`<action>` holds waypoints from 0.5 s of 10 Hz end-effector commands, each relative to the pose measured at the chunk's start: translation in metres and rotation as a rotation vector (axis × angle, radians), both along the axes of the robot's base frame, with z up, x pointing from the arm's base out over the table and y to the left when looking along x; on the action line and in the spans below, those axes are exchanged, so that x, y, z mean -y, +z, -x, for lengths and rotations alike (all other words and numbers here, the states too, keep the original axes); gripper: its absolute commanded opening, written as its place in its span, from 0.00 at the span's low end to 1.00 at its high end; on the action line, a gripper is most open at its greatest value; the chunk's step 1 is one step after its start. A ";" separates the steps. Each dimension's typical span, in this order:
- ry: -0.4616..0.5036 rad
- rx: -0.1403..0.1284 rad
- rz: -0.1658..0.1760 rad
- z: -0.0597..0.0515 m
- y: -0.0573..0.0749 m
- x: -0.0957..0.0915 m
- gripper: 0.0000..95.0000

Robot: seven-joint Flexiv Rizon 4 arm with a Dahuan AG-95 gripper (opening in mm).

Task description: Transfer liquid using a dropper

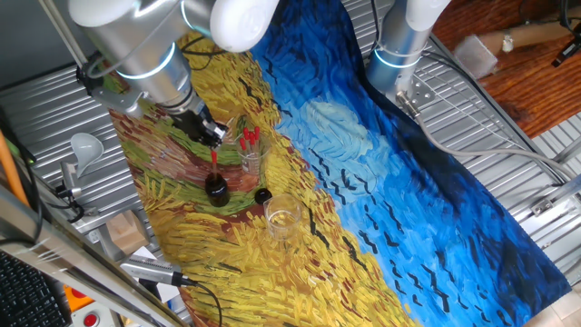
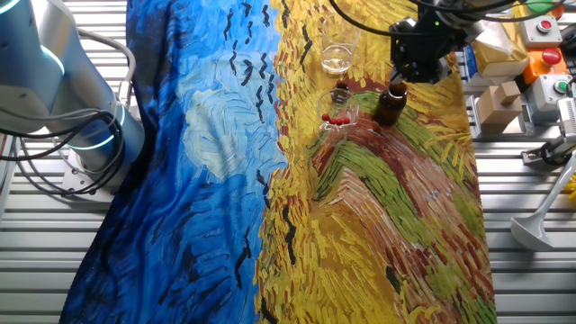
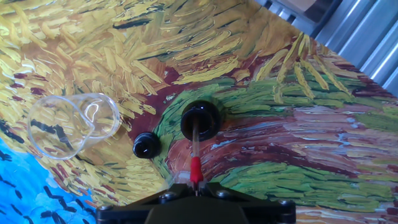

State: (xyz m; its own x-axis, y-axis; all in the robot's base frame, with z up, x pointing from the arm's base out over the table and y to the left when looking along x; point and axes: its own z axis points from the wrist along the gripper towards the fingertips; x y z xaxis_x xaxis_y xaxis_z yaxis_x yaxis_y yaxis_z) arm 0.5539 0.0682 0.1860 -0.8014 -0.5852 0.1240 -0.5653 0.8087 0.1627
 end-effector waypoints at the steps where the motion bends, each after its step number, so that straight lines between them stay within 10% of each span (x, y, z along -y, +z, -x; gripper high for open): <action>1: 0.003 0.001 0.000 0.000 -0.003 0.000 0.00; 5: 0.005 0.002 0.005 -0.001 -0.008 -0.003 0.00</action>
